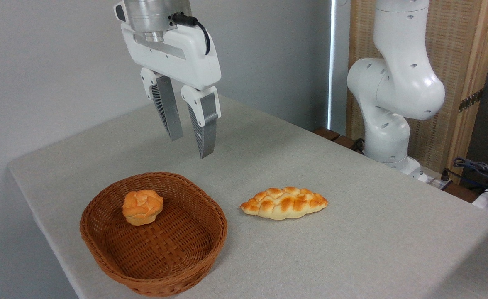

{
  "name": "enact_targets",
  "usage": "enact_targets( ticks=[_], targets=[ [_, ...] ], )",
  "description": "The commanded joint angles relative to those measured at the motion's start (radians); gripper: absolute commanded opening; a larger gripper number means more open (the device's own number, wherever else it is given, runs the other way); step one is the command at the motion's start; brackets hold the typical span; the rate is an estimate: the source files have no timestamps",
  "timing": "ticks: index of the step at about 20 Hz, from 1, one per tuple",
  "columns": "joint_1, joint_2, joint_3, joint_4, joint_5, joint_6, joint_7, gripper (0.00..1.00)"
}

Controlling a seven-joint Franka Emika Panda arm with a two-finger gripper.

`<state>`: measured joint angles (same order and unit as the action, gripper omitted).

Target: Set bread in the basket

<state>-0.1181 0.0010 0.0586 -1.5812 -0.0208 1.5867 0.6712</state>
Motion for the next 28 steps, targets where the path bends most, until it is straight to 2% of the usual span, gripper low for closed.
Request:
enact_targets(
  ticks=[1,20,25,28],
  targets=[
    [-0.005,-0.016,0.026,-0.014,-0.014,0.004,0.024,1.00],
    [-0.006,-0.021,0.030,-0.022,-0.016,-0.002,0.031,1.00],
    [-0.006,-0.061,0.030,-0.077,-0.014,-0.005,0.135,1.00],
    [-0.006,-0.075,0.030,-0.111,-0.011,-0.007,0.154,1.00]
  ],
)
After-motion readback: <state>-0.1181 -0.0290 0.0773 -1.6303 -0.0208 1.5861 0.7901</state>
